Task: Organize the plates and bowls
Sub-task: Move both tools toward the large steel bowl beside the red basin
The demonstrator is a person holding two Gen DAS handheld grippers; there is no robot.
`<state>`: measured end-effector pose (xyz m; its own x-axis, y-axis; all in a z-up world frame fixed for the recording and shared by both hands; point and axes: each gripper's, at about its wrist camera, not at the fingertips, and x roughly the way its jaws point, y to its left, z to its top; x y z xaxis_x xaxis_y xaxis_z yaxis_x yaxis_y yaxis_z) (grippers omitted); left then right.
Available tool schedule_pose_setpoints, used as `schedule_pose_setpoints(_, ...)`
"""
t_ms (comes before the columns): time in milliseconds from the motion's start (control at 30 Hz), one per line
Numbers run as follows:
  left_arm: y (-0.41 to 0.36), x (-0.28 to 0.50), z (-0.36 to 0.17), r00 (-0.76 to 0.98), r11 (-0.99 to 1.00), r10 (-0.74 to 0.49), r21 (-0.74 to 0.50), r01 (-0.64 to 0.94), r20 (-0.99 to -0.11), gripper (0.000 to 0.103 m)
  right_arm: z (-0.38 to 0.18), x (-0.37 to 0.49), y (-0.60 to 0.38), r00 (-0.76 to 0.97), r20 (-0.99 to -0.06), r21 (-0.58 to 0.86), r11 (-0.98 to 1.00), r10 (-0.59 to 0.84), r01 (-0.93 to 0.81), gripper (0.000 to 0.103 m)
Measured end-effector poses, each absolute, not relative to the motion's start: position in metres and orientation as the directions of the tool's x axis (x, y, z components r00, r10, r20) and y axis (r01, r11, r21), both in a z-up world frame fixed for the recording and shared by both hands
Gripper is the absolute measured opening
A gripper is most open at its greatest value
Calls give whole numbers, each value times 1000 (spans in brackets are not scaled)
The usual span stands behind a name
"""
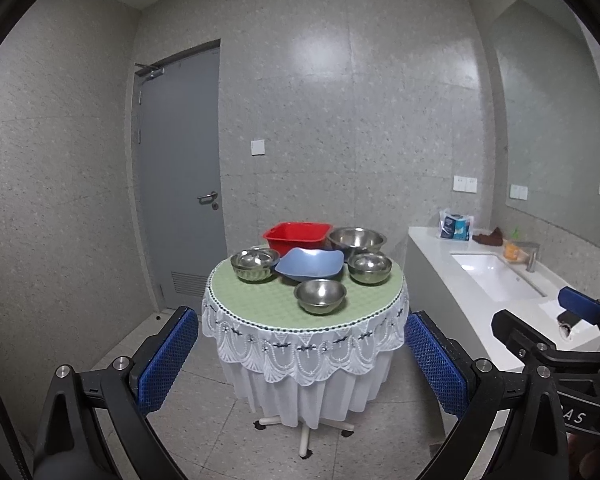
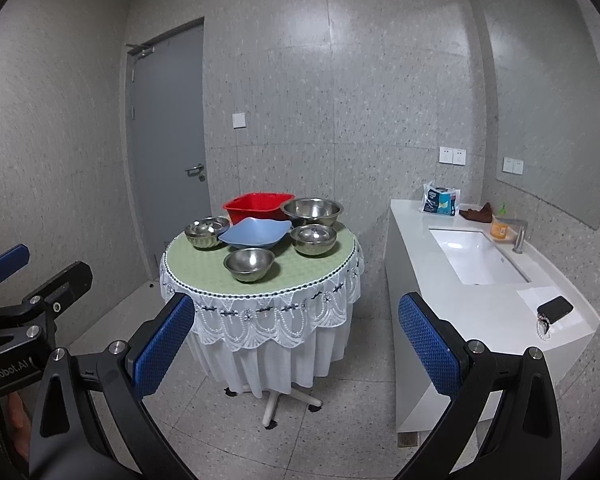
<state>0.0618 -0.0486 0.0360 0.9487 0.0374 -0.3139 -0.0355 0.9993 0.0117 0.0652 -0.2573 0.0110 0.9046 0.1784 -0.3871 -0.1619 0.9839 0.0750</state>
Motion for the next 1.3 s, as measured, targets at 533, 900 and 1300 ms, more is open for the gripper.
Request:
schedule_pose_setpoints(533, -40, 179, 38, 911, 1000, -1, -18, -7, -412, 102, -15, 154, -260, 854, -481, 104, 980, 197, -167, 103)
schedule_pose_setpoints(900, 10, 367, 54, 911, 995, -92, -2, 99, -401, 102, -16, 276, -226, 865, -488, 120, 990, 118, -67, 103)
schedule_pose_setpoints(1300, 31, 602, 64, 829, 983, -163, -20, 180, -535, 102, -10, 425, -227, 833, -552, 123, 992, 38, 36, 103)
